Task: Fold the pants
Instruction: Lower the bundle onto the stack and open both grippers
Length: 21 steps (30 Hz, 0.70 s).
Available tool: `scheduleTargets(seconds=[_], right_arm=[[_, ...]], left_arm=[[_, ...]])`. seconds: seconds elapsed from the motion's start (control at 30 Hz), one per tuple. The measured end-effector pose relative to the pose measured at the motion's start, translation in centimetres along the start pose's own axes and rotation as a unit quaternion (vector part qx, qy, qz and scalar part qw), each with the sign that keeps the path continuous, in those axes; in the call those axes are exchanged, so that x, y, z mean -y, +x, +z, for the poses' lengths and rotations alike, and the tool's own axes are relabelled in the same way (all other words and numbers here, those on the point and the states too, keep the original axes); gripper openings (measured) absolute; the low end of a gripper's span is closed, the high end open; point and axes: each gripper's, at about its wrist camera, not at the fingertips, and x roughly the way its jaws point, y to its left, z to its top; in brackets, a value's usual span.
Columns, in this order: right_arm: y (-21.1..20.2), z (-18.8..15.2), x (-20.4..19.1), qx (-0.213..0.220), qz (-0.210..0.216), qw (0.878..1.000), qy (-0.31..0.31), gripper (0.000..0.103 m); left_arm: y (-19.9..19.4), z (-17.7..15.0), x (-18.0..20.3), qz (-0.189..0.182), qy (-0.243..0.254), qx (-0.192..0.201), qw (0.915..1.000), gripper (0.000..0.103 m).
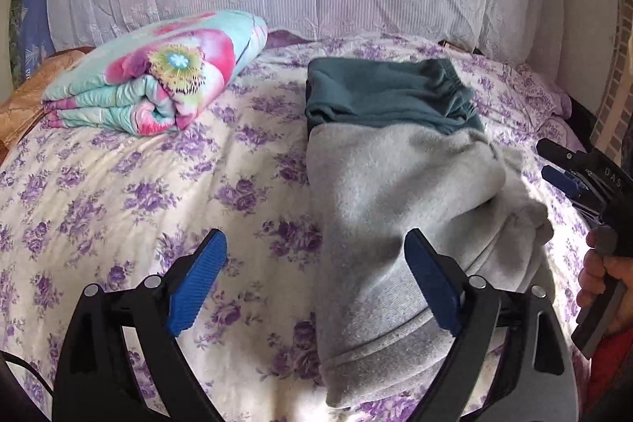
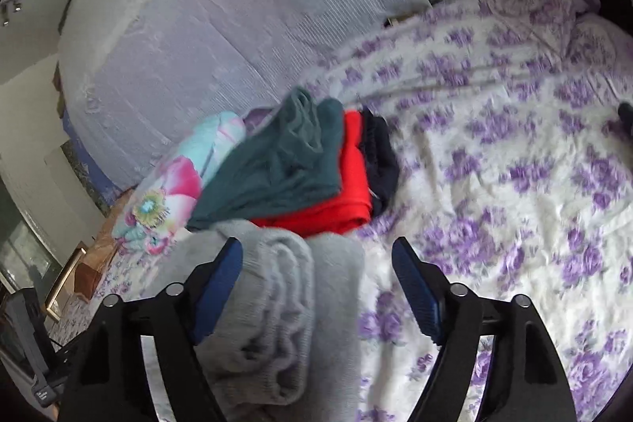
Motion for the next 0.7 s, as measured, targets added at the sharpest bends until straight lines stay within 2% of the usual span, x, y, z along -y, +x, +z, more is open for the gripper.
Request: scheduleTargets(seconds=[0.07, 0.13, 0.23, 0.3, 0.37, 0.4, 0.5, 0.6, 0.7], right_arm=[[-0.8, 0.0, -2.6, 0.014, 0.019, 0.999, -0.04, 0.07], [-0.7, -0.4, -4.5, 0.007, 0.036, 0.997, -0.069, 0.061], [0.3, -1.3, -5.7, -0.014, 0.04, 0.994, -0.1, 0.056], [1.3, -1.5, -5.2, -0.033, 0.016, 0.994, -0.103, 0.056], [3.2, -1.9, -3.4, -0.083, 0.012, 0.994, -0.076, 0.055], [3.7, -2.3, -2.7, -0.094, 0.008, 0.993, -0.064, 0.055], [4.1, -3.0, -2.0, -0.099, 0.005, 0.993, -0.065, 0.056], [3.7, -3.0, -2.1, -0.092, 0.008, 0.994, -0.059, 0.056], [2.4, -2.6, -2.7, -0.069, 0.006, 0.996, -0.059, 0.056]], left_arm=[[-0.3, 0.5, 0.8, -0.018, 0.008, 0.005, 0.9998, 0.088], [0.1, 0.4, 1.8, -0.024, 0.021, -0.001, 0.9995, 0.088], [1.7, -0.5, 2.6, 0.005, 0.049, -0.021, 0.9986, 0.088], [3.3, -1.0, 2.4, 0.016, 0.055, -0.045, 0.9974, 0.09], [4.8, -1.1, 1.5, -0.009, 0.027, -0.08, 0.9964, 0.09], [5.1, -1.1, 1.0, -0.022, 0.016, -0.089, 0.9957, 0.09], [5.6, -1.1, 0.1, -0.048, -0.006, -0.103, 0.9934, 0.091], [5.2, -1.3, 0.2, -0.048, -0.004, -0.094, 0.9944, 0.09], [3.2, -1.3, 1.2, -0.03, 0.025, -0.054, 0.9978, 0.089]])
